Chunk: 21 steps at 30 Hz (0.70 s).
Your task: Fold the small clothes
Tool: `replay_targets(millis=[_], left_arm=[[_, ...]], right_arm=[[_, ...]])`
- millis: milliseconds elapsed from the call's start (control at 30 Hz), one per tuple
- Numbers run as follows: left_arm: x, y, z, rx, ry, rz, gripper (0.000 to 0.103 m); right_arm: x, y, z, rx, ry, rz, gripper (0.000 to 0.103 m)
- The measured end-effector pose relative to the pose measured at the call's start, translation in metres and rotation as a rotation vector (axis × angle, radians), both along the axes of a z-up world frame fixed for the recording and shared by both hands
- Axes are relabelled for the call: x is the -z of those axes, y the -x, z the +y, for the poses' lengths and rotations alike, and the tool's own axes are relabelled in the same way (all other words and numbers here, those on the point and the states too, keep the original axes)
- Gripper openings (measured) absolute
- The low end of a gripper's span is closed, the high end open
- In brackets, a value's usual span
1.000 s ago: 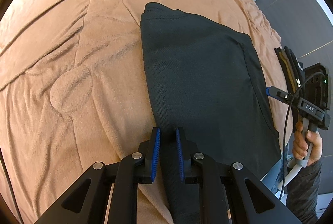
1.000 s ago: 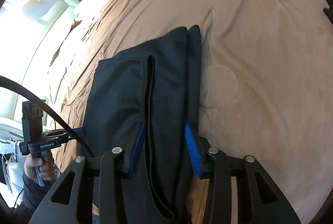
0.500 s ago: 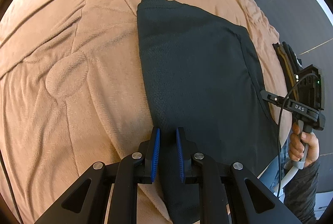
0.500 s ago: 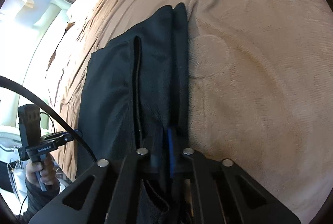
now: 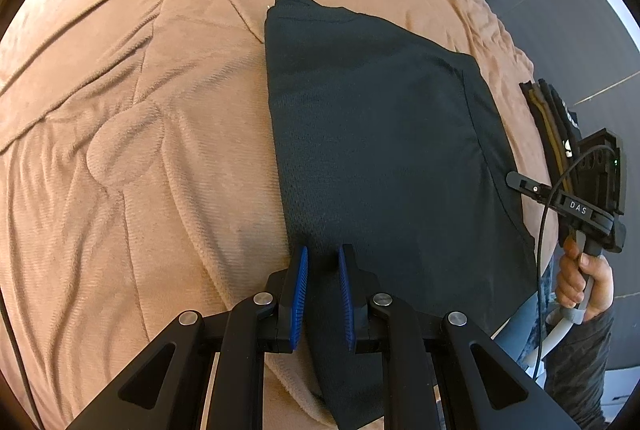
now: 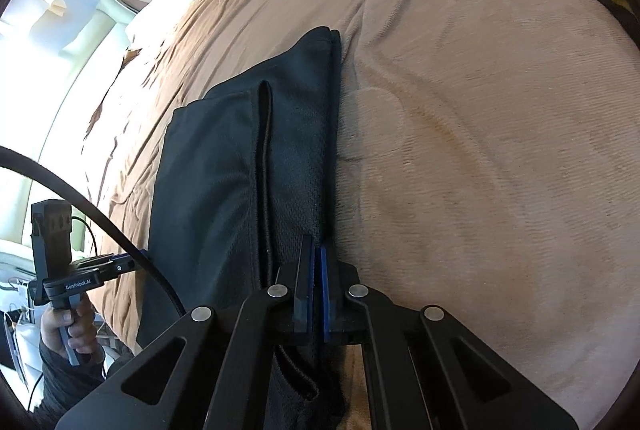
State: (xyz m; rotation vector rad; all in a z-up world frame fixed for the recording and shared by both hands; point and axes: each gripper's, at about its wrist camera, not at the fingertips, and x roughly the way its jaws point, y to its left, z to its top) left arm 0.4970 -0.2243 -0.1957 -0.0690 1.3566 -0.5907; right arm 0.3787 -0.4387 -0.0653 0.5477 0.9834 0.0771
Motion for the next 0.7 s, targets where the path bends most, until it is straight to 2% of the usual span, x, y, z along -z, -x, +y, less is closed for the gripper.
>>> replay_targets(millis=[200, 233, 300, 333, 367, 600, 700], left_arm=[[0.001, 0.003, 0.001, -0.009, 0.002, 0.010, 0.016], [0.002, 0.003, 0.002, -0.011, 0.004, 0.014, 0.016], [0.003, 0.005, 0.004, -0.014, 0.006, 0.023, 0.016], [0.003, 0.006, 0.005, -0.016, 0.006, 0.027, 0.016], [0.004, 0.008, 0.007, -0.017, 0.007, 0.032, 0.016], [0.012, 0.022, 0.016, -0.024, 0.028, 0.080, 0.016], [0.015, 0.029, 0.019, -0.025, 0.044, 0.103, 0.027]], right_arm=[[-0.004, -0.004, 0.006, -0.007, 0.011, 0.016, 0.003], [-0.005, -0.003, 0.006, -0.006, 0.013, 0.015, 0.008], [-0.007, -0.001, 0.004, -0.013, -0.001, 0.003, 0.030], [-0.007, 0.002, 0.003, -0.013, -0.009, -0.004, 0.050], [-0.008, 0.004, 0.003, -0.011, -0.013, -0.012, 0.059], [0.000, 0.016, 0.014, -0.056, -0.053, 0.004, 0.060], [0.006, 0.019, 0.015, -0.081, -0.073, 0.018, 0.060]])
